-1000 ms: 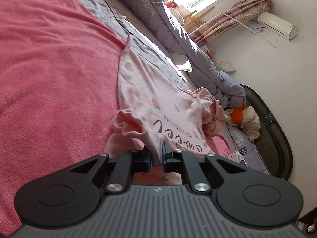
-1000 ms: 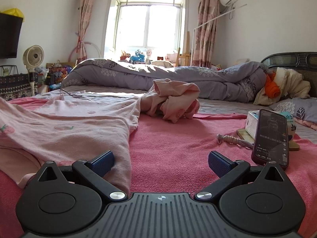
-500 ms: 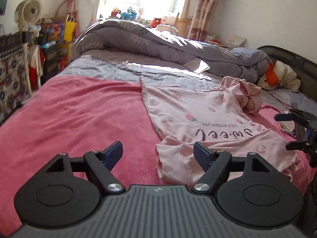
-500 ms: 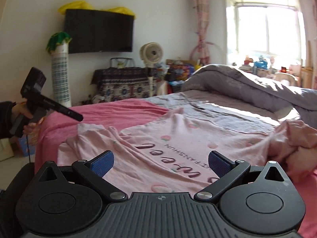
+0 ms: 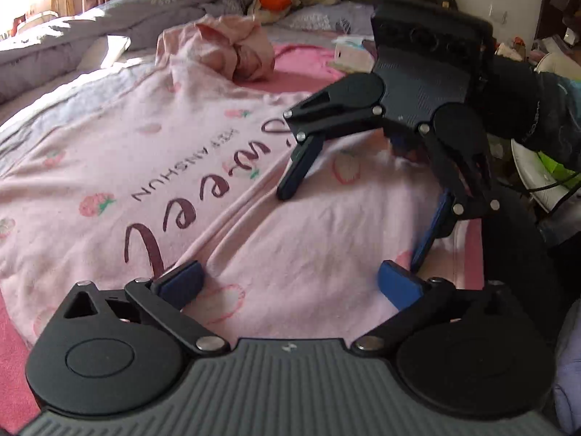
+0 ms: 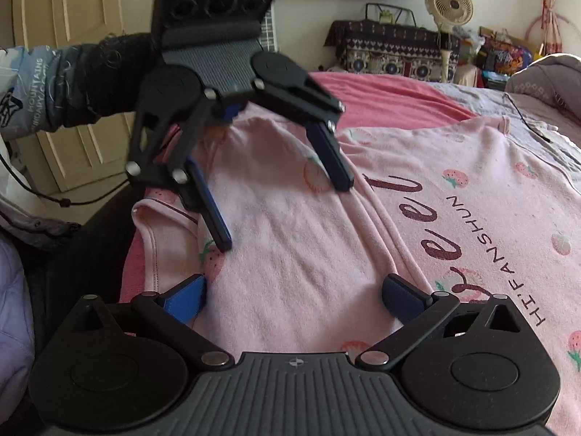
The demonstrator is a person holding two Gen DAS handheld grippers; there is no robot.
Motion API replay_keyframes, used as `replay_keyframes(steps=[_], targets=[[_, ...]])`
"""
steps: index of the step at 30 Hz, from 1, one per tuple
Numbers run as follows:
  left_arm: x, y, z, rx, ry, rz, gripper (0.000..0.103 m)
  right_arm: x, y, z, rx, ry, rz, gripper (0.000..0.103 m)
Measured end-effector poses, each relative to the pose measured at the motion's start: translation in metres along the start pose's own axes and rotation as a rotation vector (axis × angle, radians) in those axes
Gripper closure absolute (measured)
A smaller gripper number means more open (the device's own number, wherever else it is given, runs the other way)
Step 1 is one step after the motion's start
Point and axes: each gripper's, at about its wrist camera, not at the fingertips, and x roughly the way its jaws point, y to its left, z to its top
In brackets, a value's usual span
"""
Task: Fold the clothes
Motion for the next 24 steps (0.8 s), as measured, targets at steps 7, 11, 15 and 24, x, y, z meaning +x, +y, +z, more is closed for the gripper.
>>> replay_keyframes(steps=[7,11,15,24], targets=[[-0.014,0.001,-0.009,0.044,0.019,0.000,0.000,-0.008,-0.002,0.001,-0.010,0.004,-0.008,0.000],[-0.043,0.012,-0.032,0.039,0.031,0.018,0.000,-0.015,-0.003,0.000,-0.089,0.099,-0.019,0.000],[-0.072,0.019,-0.069,0.016,-0.112,0.068,0.000,-0.044,-0.017,-0.035,-0.043,0.005,0.024,0.000],[-0.071,0.013,-0.060,0.029,-0.079,0.123,0.000,-0.052,-0.015,-0.043,-0.051,-0.030,-0.006,0.000]])
